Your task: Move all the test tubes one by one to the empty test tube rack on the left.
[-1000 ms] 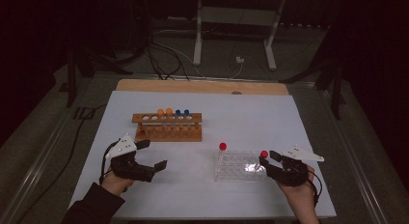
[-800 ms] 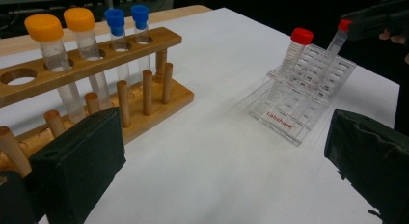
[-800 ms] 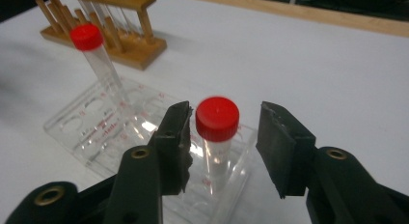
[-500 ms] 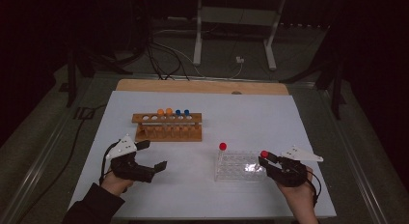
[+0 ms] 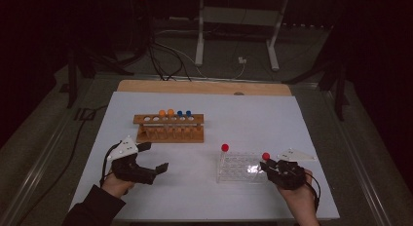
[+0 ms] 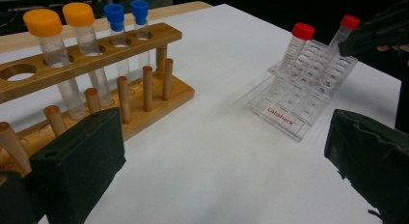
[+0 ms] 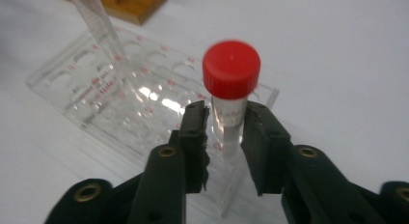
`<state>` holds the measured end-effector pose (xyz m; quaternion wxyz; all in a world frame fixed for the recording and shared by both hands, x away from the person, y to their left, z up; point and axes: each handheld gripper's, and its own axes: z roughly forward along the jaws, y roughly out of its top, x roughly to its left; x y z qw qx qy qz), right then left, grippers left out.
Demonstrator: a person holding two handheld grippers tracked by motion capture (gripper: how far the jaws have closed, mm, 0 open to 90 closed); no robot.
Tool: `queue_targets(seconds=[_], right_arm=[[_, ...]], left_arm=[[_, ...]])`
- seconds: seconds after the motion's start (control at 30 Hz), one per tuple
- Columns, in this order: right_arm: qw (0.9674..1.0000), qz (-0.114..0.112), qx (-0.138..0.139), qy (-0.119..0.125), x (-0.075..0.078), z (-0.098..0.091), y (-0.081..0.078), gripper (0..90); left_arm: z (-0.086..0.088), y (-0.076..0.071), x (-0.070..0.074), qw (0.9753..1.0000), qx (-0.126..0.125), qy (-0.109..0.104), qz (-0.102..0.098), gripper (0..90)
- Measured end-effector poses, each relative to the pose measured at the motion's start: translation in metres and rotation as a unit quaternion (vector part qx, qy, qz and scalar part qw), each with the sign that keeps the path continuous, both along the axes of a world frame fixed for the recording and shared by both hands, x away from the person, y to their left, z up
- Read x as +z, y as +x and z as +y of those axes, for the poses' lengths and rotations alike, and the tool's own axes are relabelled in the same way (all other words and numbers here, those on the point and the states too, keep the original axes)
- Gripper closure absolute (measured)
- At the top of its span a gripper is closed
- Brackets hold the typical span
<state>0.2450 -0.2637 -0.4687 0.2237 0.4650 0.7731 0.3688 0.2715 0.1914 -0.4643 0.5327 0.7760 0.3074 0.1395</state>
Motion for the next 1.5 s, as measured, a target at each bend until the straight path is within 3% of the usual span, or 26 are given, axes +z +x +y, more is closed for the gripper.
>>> queue_targets(seconds=[0.3, 0.57, 0.97, 1.23, 1.5], right_arm=[[0.9995, -0.011, -0.001, -0.03, 0.0, 0.005, 0.0, 74.1], [0.9996, -0.004, 0.0, -0.029, 0.003, 0.004, 0.001, 75.2], [0.9993, -0.038, 0.005, -0.004, 0.029, 0.001, -0.004, 75.2], [0.9972, -0.074, 0.007, 0.011, 0.053, -0.004, -0.018, 75.2], [0.9954, -0.076, 0.05, 0.032, 0.066, 0.007, -0.031, 75.2]], left_arm=[[-0.001, 0.001, -0.001, 1.0, 0.001, 0.005, 0.002, 1.5], [-0.001, 0.001, -0.001, 1.0, -0.002, 0.005, 0.003, 1.5], [-0.001, 0.001, -0.001, 1.0, -0.004, 0.007, 0.003, 1.5], [-0.002, 0.0, 0.001, 0.9999, -0.011, 0.006, 0.004, 1.5], [-0.01, -0.003, 0.004, 0.9996, -0.021, 0.021, 0.001, 1.6]])
